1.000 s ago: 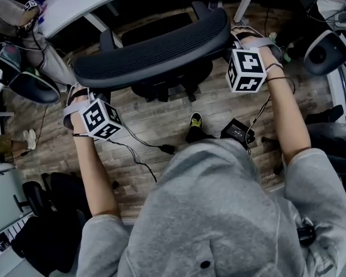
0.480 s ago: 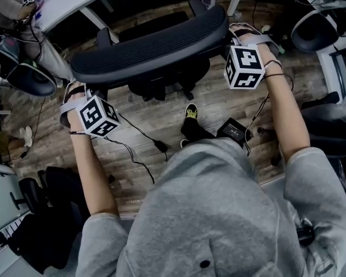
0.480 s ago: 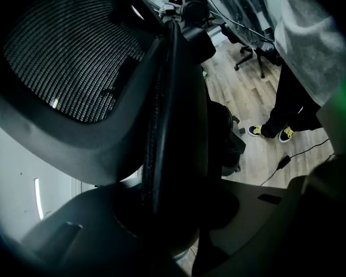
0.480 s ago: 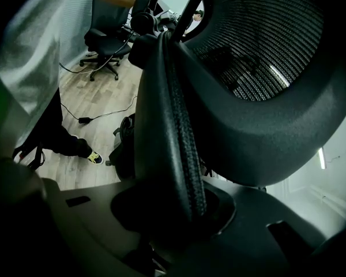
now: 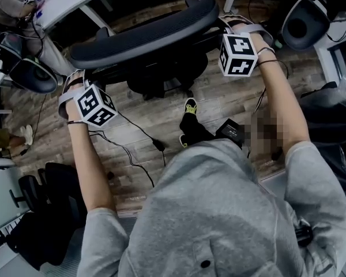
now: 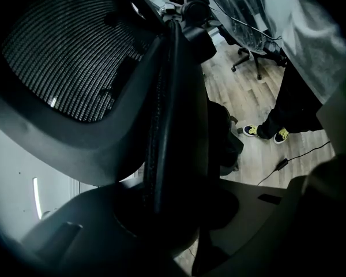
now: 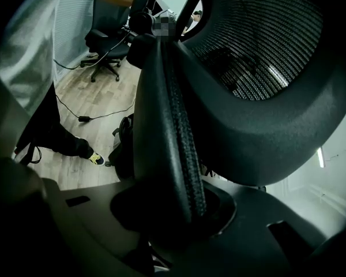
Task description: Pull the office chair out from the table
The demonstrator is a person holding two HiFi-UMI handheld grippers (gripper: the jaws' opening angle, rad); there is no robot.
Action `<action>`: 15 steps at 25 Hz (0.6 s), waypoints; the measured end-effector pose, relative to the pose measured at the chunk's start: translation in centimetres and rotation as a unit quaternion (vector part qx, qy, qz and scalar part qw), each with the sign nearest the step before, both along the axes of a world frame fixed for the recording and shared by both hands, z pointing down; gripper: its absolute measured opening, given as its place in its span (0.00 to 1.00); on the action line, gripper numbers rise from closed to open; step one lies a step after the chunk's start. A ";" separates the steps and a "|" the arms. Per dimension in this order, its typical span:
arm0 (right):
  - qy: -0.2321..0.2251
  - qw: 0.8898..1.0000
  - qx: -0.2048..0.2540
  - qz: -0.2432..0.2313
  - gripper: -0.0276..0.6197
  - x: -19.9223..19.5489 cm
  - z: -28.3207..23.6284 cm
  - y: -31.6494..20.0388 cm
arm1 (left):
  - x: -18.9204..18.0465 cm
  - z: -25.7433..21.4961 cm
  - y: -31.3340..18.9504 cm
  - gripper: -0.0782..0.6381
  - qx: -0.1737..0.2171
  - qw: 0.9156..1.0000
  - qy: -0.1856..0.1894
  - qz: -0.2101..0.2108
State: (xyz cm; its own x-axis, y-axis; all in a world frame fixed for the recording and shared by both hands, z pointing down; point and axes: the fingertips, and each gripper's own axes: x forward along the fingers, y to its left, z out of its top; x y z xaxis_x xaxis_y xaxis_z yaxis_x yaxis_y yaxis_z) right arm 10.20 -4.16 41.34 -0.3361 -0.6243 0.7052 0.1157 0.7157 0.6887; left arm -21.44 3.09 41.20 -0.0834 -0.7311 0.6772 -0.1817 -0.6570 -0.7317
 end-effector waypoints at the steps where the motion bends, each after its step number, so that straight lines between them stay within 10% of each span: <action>1: -0.001 1.000 0.000 0.000 0.24 0.1 0.0 0.0 | 0.1 0.0 0.0 0.28 0.000 1.000 -0.001 -0.001; 15: -0.003 1.000 0.000 -0.005 0.24 0.2 0.1 1.0 | 0.3 -0.1 1.2 0.28 0.014 1.000 -0.003 -0.002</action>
